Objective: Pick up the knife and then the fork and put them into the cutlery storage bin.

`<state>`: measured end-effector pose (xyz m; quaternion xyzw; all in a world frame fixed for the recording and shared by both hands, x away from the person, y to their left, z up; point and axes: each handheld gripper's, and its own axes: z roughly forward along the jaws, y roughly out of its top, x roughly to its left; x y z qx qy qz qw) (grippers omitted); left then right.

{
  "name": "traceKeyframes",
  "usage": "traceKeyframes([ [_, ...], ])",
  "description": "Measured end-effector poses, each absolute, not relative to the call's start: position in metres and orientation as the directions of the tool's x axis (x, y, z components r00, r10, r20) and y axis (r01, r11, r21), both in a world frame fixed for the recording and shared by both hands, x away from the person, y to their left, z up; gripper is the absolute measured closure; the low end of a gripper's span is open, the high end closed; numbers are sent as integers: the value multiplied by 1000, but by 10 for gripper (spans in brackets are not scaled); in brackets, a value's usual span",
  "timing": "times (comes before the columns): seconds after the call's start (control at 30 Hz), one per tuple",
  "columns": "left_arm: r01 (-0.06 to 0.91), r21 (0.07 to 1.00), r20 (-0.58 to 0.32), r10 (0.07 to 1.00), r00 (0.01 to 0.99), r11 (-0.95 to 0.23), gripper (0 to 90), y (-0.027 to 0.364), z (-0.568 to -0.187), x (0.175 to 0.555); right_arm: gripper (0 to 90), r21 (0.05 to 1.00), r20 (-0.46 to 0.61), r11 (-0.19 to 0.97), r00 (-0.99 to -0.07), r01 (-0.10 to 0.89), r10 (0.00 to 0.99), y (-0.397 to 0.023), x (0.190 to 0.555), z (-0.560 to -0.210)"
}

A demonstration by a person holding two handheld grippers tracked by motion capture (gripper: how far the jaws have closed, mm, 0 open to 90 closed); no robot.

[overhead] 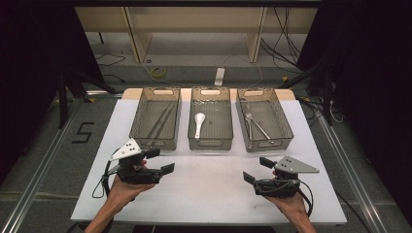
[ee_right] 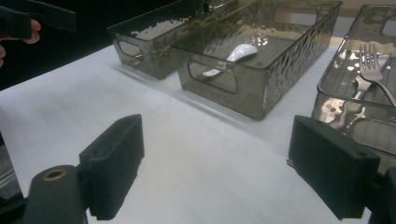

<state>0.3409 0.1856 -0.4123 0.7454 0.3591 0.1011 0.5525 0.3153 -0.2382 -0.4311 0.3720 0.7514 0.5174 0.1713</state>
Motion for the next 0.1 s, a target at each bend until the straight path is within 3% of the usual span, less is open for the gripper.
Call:
traceKeyframes([
  [0.1, 424, 896, -246, 647, 721, -132, 160, 186, -412, 341, 191, 904, 128, 189, -664, 383, 736, -238, 315, -431],
])
